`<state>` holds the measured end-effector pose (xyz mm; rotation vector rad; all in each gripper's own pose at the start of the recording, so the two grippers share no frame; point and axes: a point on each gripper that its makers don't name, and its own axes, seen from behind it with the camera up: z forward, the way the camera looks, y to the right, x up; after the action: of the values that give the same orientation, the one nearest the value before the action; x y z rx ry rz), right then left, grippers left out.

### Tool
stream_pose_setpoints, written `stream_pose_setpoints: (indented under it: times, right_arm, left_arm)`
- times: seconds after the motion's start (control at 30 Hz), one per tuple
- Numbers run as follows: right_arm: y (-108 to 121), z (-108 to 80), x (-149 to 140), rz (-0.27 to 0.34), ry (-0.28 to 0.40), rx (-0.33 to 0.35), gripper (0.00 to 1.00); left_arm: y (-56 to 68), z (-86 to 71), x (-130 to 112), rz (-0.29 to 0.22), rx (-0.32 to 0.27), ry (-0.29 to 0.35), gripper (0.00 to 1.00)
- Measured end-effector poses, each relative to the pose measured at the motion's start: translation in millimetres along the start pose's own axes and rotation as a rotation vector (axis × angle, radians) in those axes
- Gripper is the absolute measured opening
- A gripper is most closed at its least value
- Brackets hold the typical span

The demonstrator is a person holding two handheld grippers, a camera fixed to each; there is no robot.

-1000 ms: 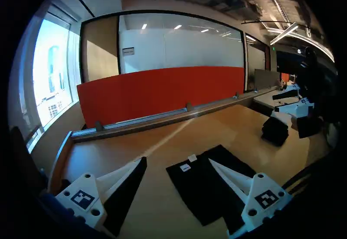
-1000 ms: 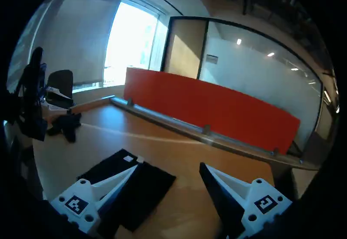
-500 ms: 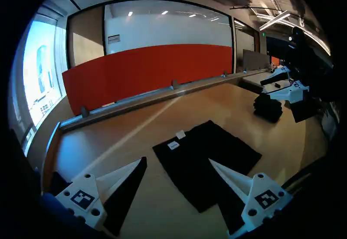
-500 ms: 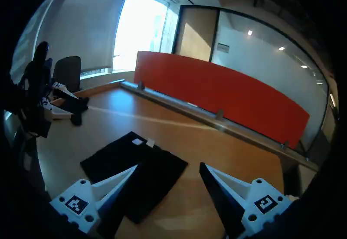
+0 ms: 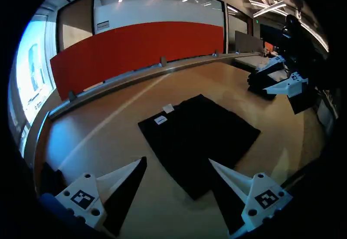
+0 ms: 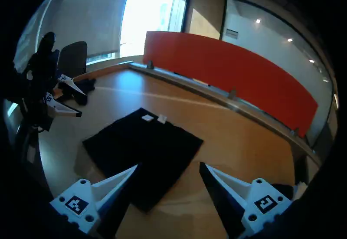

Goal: Fold towel

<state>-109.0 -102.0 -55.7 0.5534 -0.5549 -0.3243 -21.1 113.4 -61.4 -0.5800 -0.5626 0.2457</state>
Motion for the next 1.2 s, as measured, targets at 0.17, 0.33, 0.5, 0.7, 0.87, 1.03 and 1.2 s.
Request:
stream_pose_setpoints:
  times: [0.17, 0.33, 0.5, 0.7, 0.87, 1.03, 1.2]
  right_arm:
    - [-8.0, 10.4, -23.5, -0.003, -0.038, 0.017, 1.00]
    - [-16.1, 19.5, -46.6, 0.002, -0.076, 0.035, 1.00]
    - [-24.5, 26.9, -69.1, 0.006, -0.113, 0.050, 1.00]
    - [-35.6, 33.3, -94.5, 0.008, -0.159, 0.077, 1.00]
    - [-40.8, 37.3, -111.6, 0.010, -0.193, 0.093, 1.00]
    - [-45.1, 38.8, -123.8, -0.002, -0.216, 0.107, 1.00]
    - [-47.5, 40.6, -131.6, -0.007, -0.233, 0.117, 1.00]
  left_arm:
    - [9.0, 11.3, -25.5, 0.010, -0.026, -0.054, 0.94]
    - [18.2, 21.7, -47.1, 0.019, -0.051, -0.100, 0.94]
    - [26.1, 31.1, -63.2, 0.027, -0.071, -0.134, 0.94]
    - [33.8, 38.8, -77.6, 0.035, -0.089, -0.165, 0.94]
    - [40.7, 44.3, -90.7, 0.042, -0.102, -0.196, 0.94]
    - [46.0, 47.8, -99.7, 0.049, -0.113, -0.220, 0.94]
    - [47.7, 50.8, -106.6, 0.052, -0.115, -0.237, 0.94]
